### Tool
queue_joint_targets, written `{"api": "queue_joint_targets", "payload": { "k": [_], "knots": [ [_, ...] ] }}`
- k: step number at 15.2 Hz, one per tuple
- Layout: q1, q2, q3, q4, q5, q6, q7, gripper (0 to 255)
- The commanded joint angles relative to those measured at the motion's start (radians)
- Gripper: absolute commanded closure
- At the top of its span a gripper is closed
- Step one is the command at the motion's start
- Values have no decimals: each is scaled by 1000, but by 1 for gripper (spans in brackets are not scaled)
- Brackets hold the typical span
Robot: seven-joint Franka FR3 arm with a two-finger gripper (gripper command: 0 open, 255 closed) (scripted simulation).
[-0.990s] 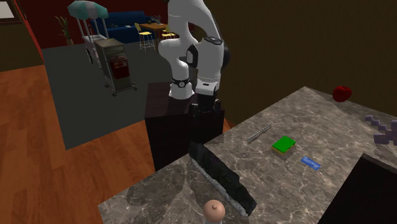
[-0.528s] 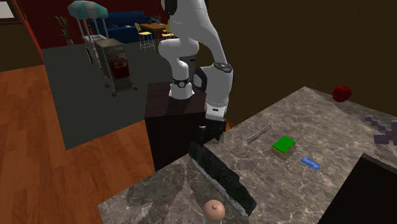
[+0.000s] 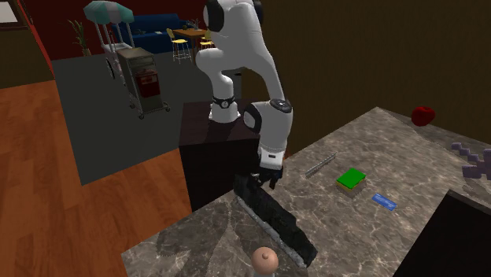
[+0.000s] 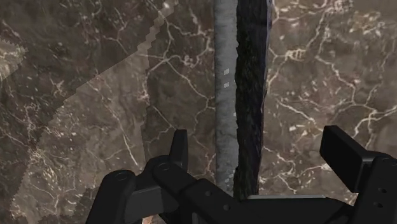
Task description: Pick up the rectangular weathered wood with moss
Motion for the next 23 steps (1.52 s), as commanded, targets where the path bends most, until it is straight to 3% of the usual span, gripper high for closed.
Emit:
{"api": "queue_joint_targets", "payload": {
  "k": [1, 4, 5, 14, 23],
  "knots": [
    [2, 28, -4, 10, -4, 19, 5, 0],
    [4, 47, -7, 15, -7, 32, 10, 0],
    [4, 47, -7, 15, -8, 33, 10, 255],
    [4, 47, -7, 15, -7, 32, 10, 255],
    [-6, -56, 9, -8, 11, -47, -15, 255]
  ]
}}
